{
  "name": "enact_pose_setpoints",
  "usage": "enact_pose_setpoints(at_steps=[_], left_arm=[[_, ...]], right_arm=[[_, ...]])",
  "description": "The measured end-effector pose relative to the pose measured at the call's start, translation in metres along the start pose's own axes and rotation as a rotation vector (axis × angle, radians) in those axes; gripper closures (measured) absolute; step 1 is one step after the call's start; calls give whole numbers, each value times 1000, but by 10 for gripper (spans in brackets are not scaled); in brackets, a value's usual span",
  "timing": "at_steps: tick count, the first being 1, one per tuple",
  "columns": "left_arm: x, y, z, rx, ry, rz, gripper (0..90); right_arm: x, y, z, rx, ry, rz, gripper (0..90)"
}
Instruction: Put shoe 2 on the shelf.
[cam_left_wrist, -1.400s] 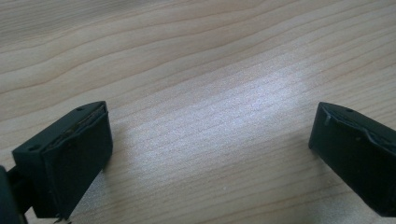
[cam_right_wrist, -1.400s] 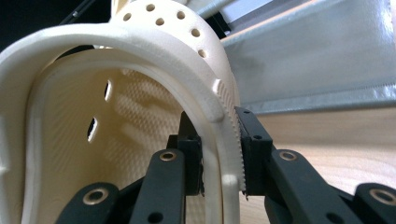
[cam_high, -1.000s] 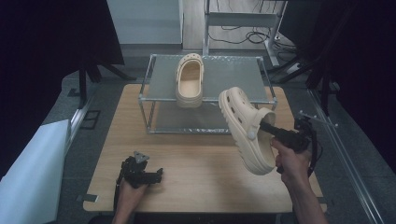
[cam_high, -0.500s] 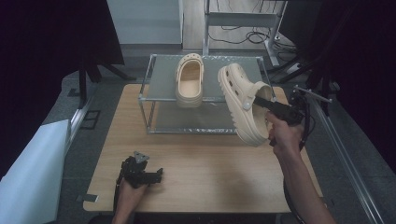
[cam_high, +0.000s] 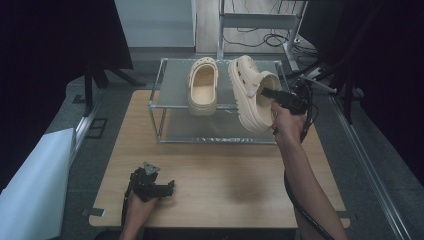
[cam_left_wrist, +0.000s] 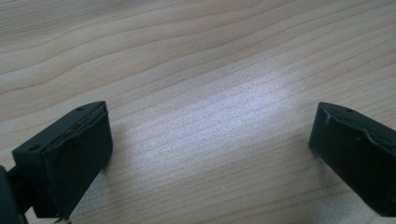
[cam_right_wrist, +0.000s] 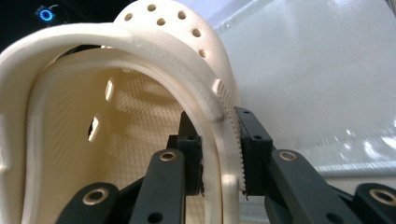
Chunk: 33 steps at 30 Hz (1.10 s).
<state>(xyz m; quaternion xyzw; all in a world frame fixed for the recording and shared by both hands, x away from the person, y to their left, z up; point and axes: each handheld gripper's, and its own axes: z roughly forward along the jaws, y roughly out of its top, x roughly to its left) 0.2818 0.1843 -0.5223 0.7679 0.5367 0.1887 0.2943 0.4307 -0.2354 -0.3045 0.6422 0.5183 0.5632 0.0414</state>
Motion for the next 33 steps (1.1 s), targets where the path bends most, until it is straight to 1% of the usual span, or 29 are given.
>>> enact_pose_setpoints(at_steps=[10,17,24,27,29,33], left_arm=[[0,0,0,1,-2,3,0],[-1,0,0,-1,-5,3,0],[-1,0,0,-1,-6,4,0],[-1,0,0,1,-6,4,0],[-1,0,0,0,-6,5,0],[-1,0,0,-1,-7,5,0]], right_arm=[[6,11,27,-22,-66,8,741],[4,12,47,-19,-105,17,740],[5,16,59,-30,-135,4,739],[8,19,63,-36,-165,-18,738],[9,20,65,-41,-178,-23,736],[10,21,71,-42,-190,-27,732]])
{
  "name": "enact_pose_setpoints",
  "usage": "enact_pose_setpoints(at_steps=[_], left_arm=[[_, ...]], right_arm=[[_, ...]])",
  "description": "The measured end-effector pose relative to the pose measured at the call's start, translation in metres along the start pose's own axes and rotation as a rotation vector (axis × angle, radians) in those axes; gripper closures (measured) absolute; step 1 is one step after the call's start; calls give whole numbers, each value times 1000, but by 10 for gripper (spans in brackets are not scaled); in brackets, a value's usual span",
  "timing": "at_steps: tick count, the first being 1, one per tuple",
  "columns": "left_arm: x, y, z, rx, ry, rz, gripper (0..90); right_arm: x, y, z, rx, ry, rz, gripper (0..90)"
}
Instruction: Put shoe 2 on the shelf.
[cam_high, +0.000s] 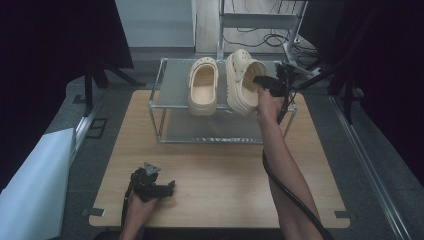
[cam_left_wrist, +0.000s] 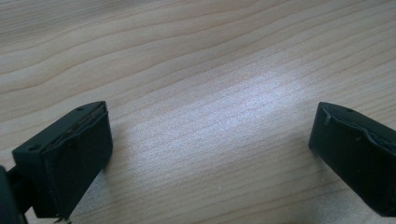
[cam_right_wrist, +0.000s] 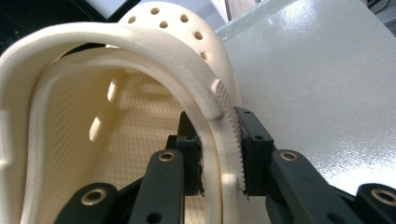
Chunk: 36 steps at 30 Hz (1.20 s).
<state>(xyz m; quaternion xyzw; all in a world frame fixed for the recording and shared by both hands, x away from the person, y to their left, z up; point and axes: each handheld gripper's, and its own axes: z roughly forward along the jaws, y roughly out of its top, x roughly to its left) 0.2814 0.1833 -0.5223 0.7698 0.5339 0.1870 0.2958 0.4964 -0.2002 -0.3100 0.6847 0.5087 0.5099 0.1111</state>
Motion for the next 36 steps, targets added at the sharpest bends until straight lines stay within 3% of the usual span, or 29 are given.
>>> enact_pose_setpoints(at_steps=[7,21,27,32,36], left_arm=[[0,0,0,3,-2,5,0],[0,0,0,3,-5,7,0],[0,0,0,3,-5,7,0],[-1,0,0,3,-6,8,0],[-1,0,0,3,-6,8,0]], right_arm=[[9,-1,8,1,-8,-28,699],[22,-9,21,4,28,-10,555],[29,-13,27,-3,21,-44,509],[25,-10,26,9,81,-17,432],[22,-9,24,6,136,-37,369]])
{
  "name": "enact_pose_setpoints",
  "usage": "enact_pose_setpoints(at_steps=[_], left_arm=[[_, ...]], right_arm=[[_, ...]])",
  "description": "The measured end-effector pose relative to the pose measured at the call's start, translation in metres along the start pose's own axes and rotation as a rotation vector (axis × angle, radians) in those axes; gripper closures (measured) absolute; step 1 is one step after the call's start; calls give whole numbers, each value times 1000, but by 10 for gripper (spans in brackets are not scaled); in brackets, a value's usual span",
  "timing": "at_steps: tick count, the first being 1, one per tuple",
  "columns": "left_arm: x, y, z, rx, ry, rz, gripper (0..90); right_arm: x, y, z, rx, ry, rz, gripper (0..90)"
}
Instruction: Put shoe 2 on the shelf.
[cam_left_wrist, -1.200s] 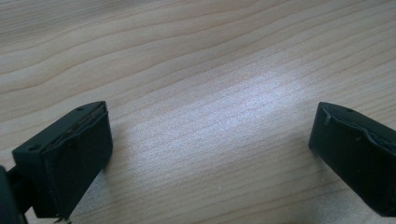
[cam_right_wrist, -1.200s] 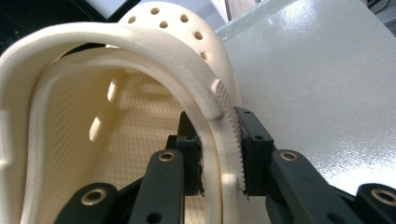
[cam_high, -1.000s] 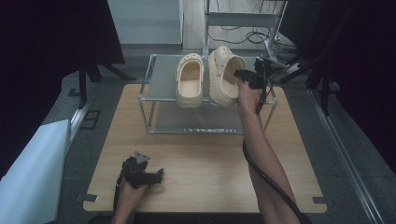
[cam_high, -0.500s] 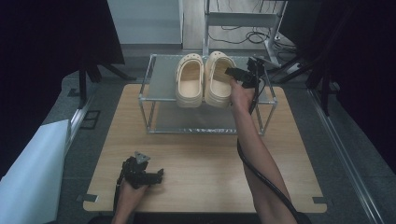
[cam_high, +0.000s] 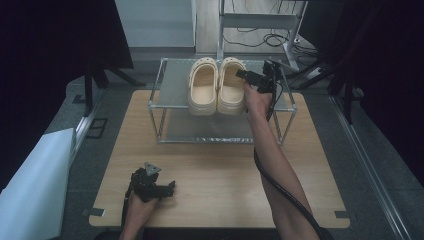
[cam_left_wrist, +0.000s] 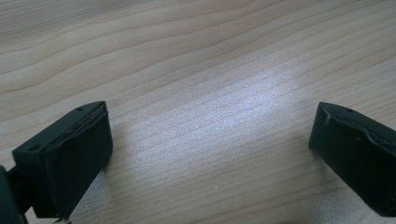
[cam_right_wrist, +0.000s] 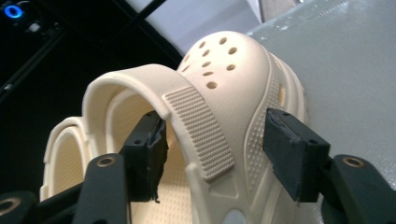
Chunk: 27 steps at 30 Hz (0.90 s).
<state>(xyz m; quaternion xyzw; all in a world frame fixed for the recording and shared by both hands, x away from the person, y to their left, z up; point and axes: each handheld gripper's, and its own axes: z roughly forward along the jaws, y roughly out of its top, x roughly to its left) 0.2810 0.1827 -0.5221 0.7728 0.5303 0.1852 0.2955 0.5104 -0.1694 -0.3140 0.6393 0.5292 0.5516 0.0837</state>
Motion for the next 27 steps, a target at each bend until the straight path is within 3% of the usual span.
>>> enact_pose_setpoints(at_steps=[7,16,27], left_arm=[[0,0,0,0,0,0,0],[-1,0,0,-2,1,-3,0],[-2,0,0,-2,2,-2,0]], right_arm=[[-3,1,-6,14,50,-55,308],[-4,4,-18,34,70,-169,261],[-10,5,-34,59,100,-245,241]])
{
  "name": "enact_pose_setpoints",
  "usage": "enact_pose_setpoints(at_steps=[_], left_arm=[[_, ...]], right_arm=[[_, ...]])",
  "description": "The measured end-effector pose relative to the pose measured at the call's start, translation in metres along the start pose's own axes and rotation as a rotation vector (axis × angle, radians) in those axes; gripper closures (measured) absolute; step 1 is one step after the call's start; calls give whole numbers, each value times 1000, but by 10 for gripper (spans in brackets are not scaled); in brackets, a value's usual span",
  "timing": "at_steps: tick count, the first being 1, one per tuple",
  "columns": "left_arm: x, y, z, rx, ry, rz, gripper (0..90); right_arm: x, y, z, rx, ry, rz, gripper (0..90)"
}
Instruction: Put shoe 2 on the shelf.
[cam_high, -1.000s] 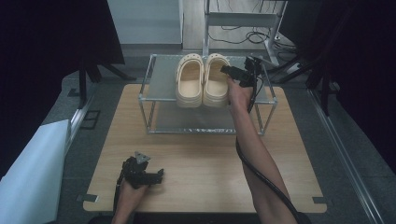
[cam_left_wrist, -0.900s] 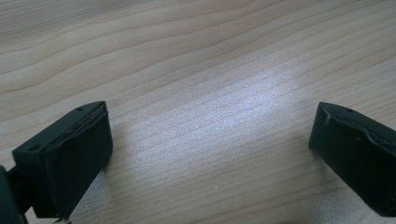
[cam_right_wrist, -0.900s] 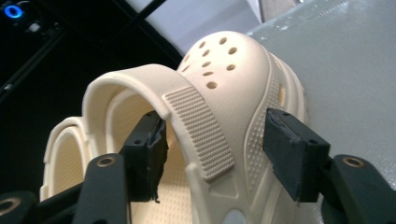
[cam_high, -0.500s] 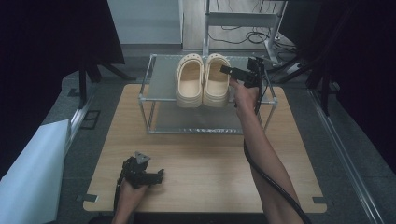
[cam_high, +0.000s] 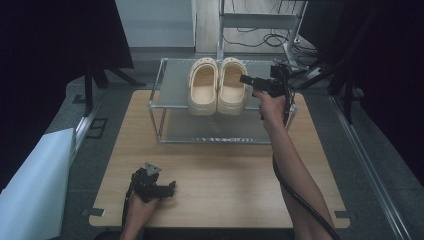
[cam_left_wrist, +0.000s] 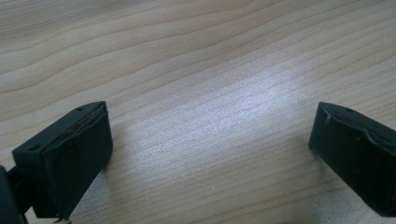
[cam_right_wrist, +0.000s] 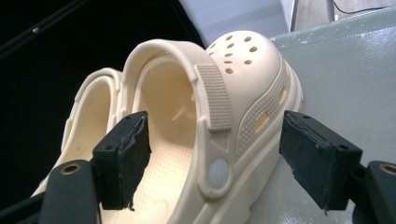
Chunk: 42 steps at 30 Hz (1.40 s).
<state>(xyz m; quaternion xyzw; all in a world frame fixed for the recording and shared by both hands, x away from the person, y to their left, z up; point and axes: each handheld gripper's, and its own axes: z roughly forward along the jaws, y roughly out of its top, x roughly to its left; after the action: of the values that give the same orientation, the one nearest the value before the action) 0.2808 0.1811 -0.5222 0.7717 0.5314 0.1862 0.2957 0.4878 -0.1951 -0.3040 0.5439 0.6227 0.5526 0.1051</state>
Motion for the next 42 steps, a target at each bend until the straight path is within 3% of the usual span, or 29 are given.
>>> enact_pose_setpoints(at_steps=[5,18,42], left_arm=[[0,0,0,0,0,0,0],[0,0,0,0,0,-1,0],[-2,0,0,-2,1,-2,0]], right_arm=[[-3,-3,-8,2,36,0,237],[-19,-13,-27,8,60,-12,223],[-32,-54,-68,47,127,-71,164]])
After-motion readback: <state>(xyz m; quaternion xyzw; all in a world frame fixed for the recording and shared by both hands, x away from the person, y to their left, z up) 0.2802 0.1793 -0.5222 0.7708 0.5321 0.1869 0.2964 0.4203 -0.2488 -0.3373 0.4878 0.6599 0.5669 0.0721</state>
